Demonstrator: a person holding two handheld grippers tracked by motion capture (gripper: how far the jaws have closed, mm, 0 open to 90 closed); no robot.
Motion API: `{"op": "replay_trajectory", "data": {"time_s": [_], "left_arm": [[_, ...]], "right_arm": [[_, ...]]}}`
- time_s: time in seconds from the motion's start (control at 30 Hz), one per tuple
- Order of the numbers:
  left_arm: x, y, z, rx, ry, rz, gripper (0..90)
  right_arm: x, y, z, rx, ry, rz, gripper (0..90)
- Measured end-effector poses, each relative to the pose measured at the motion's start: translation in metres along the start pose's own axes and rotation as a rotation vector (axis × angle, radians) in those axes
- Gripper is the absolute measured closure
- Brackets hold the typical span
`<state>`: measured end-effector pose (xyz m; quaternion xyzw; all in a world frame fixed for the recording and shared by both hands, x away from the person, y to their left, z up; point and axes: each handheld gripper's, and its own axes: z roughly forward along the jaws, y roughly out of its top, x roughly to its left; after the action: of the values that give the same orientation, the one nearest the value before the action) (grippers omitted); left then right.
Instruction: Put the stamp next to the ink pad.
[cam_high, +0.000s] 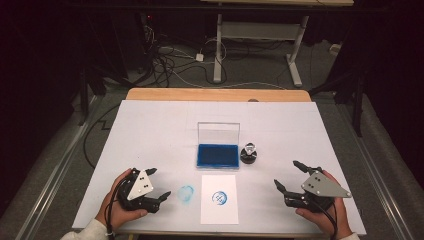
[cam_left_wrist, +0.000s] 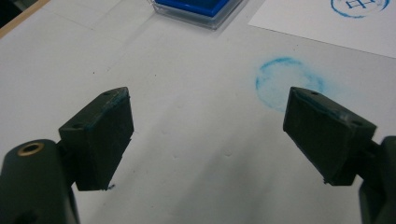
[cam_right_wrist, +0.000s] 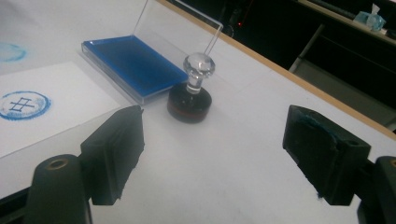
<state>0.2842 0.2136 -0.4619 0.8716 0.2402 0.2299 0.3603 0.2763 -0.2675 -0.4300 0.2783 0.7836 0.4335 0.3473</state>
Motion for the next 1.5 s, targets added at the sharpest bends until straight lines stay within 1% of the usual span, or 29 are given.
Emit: {"op": "replay_trajectory", "data": {"time_s": [0.07,0.2,0.3,0.37,0.43,0.53,0.6,0.77,1.0,1.5], "left_arm": [[0.0,0.0,0.0,-0.002,0.002,0.0,15.7],[0.0,0.001,0.001,-0.006,0.002,-0.006,15.7],[0.001,0.002,0.001,-0.013,0.008,0.002,15.7],[0.002,0.002,0.0,-0.014,0.004,-0.007,15.7],[0.003,0.002,0.0,-0.019,0.01,-0.001,15.7],[0.003,0.001,-0.001,-0.02,0.012,-0.003,15.8],[0.002,0.001,-0.001,-0.016,0.014,-0.001,15.7],[0.0,0.001,-0.002,-0.018,0.013,0.005,15.7],[-0.001,0.0,-0.003,-0.016,0.01,0.013,15.7],[-0.001,-0.001,-0.003,-0.013,0.011,0.01,15.7]], "right_arm": [[0.0,-0.004,-0.001,0.009,-0.009,-0.008,20.8],[-0.002,-0.014,-0.006,0.013,-0.028,0.005,21.7],[-0.003,-0.023,-0.009,0.027,-0.028,0.012,21.8],[-0.004,-0.032,-0.009,0.053,-0.037,0.016,21.7],[-0.005,-0.038,-0.009,0.074,-0.036,0.022,21.7],[-0.006,-0.043,-0.011,0.074,-0.033,0.035,21.8],[-0.005,-0.044,-0.011,0.074,-0.031,0.038,21.8],[-0.005,-0.04,-0.012,0.047,-0.024,0.042,21.8],[0.0,-0.036,-0.012,0.046,-0.016,0.027,21.8],[0.001,-0.035,-0.011,0.036,-0.006,0.015,21.7]]}}
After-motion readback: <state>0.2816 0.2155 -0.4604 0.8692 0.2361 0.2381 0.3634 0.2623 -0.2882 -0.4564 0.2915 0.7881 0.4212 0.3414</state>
